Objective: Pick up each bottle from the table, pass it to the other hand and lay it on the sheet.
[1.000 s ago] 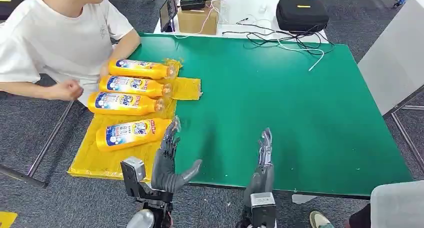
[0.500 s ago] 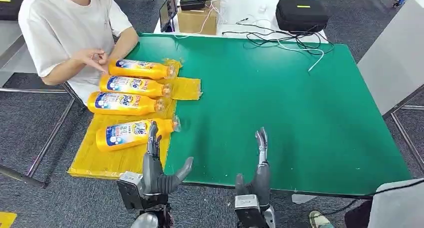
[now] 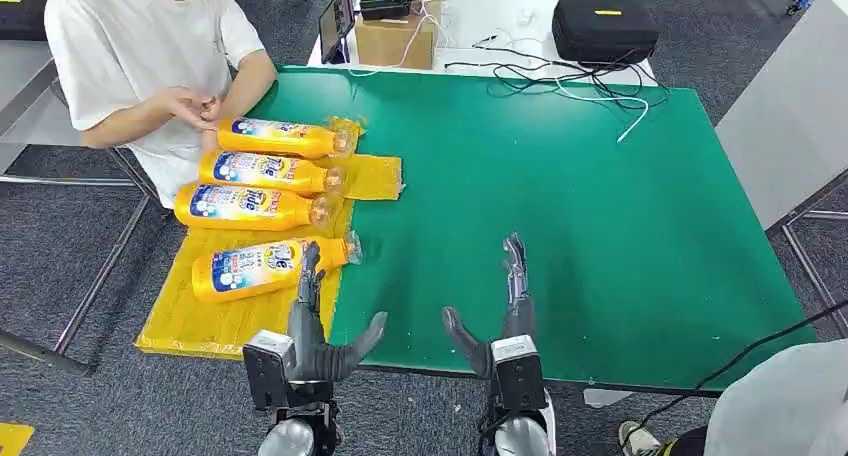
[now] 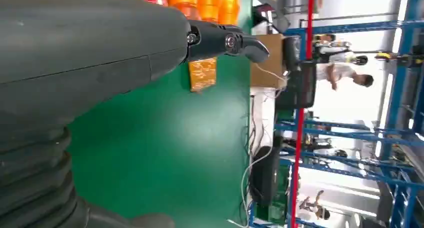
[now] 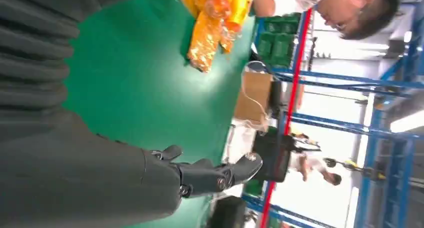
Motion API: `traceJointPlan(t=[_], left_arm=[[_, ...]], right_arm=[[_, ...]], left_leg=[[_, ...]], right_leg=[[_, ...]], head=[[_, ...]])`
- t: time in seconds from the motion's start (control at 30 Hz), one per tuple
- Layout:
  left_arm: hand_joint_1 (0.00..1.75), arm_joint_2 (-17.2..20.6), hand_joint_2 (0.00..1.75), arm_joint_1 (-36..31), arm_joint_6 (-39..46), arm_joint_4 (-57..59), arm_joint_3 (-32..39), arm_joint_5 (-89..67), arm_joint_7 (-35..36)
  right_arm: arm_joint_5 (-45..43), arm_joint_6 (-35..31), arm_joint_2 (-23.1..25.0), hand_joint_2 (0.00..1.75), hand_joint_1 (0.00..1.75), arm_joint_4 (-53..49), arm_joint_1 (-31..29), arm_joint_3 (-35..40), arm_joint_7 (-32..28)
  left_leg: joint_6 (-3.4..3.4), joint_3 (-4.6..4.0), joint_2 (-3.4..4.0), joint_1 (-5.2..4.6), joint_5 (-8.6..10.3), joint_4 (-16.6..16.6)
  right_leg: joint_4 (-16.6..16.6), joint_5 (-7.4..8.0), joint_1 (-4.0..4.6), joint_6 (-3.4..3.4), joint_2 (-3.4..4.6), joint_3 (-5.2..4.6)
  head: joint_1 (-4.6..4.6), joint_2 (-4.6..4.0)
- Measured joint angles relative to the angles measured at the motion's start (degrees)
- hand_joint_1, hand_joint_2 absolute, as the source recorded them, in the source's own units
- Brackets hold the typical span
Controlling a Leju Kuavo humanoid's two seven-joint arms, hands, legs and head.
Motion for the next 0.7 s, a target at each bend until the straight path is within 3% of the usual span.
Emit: traceJointPlan(t=[0.33,0.7], left_arm=[[0.00,-0.4,1.75,-2.3,5.0,2.4,0.1,-3.9,-2.8],[0.00,-1.4,1.75,-1.6,8.3,-2.0,2.4,-11.4,-3.2]], right_arm=[[4.7,4.7,-1.1,1.75,0.00,0.0,0.3,-0.5,0.8],[3.0,13.7,-1.6,1.75,0.00,1.3,-0.1,-0.6,3.1]], left_leg=[[0.00,0.00,0.04,0.01,0.00,0.0],[0.00,-0.02,0.01,0.01,0.00,0.0]], right_leg=[[0.0,0.00,0.02,0.00,0.00,-0.01],[0.0,0.00,0.01,0.00,0.00,0.00]], head=[[0.00,-0.02],[0.00,-0.02]])
